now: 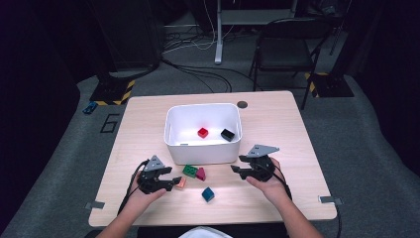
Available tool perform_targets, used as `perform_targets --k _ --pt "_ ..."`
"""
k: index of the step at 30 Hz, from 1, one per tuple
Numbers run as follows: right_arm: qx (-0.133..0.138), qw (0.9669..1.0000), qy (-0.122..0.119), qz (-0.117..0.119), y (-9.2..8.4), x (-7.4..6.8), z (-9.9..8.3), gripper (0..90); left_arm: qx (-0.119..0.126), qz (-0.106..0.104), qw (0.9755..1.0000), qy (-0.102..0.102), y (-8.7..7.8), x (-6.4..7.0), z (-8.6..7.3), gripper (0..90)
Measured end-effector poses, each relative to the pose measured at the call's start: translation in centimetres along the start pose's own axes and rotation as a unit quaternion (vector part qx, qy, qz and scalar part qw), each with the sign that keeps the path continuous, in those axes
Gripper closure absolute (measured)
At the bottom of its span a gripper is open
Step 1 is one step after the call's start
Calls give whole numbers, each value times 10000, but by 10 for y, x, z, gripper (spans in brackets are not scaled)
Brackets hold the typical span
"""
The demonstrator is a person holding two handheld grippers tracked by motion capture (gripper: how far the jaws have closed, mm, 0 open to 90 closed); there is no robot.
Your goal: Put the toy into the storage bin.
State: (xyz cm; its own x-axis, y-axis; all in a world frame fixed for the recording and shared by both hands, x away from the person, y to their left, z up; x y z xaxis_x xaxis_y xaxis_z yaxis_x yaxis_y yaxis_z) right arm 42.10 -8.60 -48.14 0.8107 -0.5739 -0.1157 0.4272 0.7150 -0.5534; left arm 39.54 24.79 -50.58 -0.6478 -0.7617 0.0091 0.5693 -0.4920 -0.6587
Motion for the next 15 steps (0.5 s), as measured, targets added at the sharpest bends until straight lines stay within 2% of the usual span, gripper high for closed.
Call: perform_targets --k 5,7,8,12,15 --pt "-69 10000 38 57 6 -2 -2 465 -54 -24 10000 -48 7 2 -2 395" --pt "-94 9999 -8 61 8 -4 -3 465 -47 -12 10000 -32 10 4 -4 394" --pt "-111 9999 5 69 8 -5 -3 465 -120 -21 9999 14 11 4 -4 394" --pt "-145 9998 -60 102 11 -7 -3 465 -92 -12 9999 -53 15 7 -5 395" --pt "-144 9998 -49 96 11 -7 -3 464 -144 52 9999 19 18 9 -5 395"
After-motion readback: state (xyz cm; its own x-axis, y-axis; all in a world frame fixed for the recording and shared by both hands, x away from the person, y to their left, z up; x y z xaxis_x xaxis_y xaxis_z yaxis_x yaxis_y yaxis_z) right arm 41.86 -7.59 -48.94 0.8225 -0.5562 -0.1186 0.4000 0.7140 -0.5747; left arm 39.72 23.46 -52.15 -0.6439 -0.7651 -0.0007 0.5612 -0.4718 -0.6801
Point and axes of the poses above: each handheld gripper's, and its own axes: y roughly forward along the jaws, z roughly out of its top, x roughly to its right, the point moved 3 cm from there along y, roughly forward along the jaws, and after that the axes turned 6 degrees about z, right-handed, at the moved point
